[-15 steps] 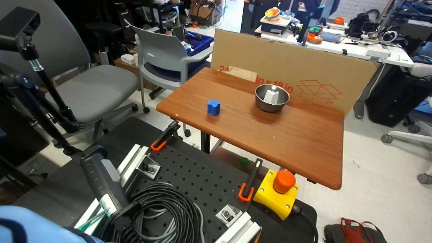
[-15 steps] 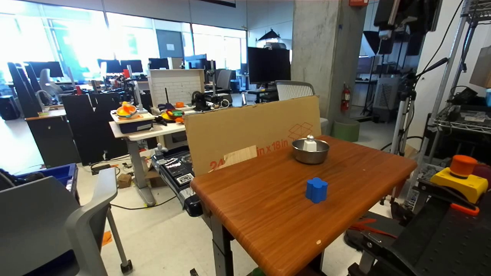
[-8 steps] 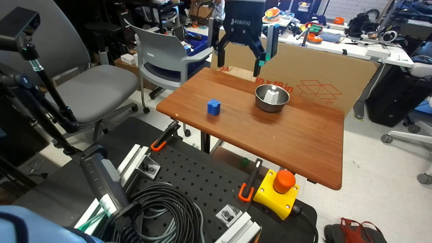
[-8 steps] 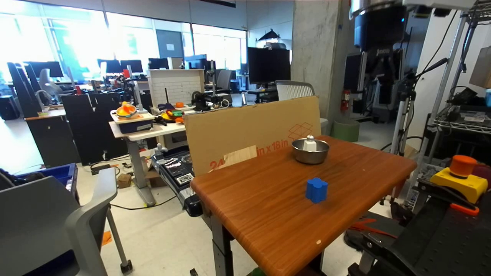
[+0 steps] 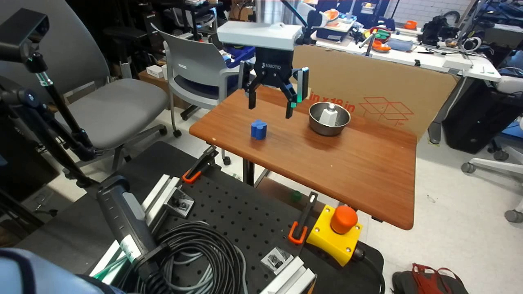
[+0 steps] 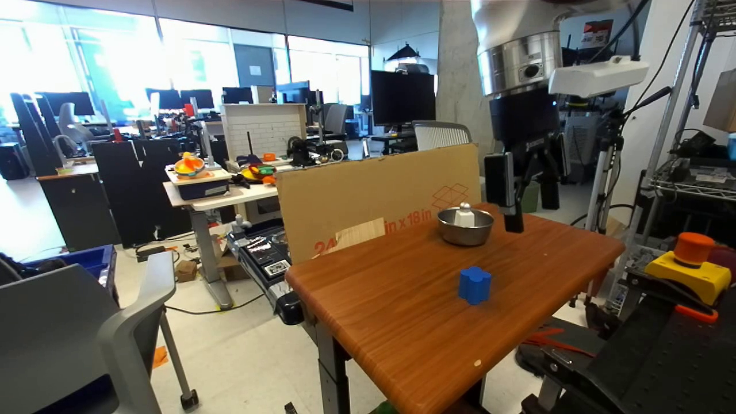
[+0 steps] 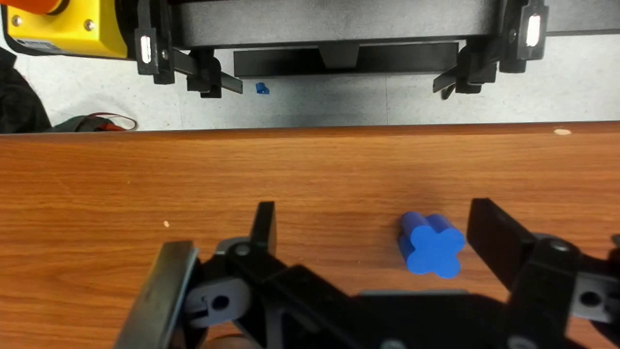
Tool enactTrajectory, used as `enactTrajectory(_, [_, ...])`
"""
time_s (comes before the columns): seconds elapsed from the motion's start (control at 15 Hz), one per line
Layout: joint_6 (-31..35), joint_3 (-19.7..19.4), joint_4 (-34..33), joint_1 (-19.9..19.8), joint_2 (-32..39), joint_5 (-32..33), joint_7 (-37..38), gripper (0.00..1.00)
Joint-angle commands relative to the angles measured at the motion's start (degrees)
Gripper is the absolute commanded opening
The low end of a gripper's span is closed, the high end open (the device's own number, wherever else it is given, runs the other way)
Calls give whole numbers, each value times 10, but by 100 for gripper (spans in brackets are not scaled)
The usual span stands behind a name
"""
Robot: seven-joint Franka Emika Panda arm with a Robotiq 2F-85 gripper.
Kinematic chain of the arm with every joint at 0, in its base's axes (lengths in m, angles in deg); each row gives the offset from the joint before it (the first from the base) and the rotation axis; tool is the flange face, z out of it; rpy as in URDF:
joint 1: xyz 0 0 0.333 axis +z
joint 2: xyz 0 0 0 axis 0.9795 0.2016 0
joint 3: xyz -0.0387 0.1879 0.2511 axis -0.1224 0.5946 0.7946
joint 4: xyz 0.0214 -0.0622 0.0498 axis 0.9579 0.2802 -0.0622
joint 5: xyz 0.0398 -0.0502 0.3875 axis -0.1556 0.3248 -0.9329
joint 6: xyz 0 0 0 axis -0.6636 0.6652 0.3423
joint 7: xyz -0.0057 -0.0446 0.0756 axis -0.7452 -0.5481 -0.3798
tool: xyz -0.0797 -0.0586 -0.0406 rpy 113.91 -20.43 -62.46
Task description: Move the blue block to the right
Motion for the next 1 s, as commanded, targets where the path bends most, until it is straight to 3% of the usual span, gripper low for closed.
enactTrajectory(0.0, [16, -2, -40, 20, 55, -2, 10, 100])
enactTrajectory(0.73, [14, -15, -145, 58, 192, -3, 35, 100])
enactTrajectory(0.8, [12, -16, -153, 60, 202, -5, 36, 89])
enactTrajectory(0.87, [11, -18, -161, 64, 212, -4, 38, 72])
enactTrajectory(0.93, [9, -18, -167, 66, 219, -6, 39, 65])
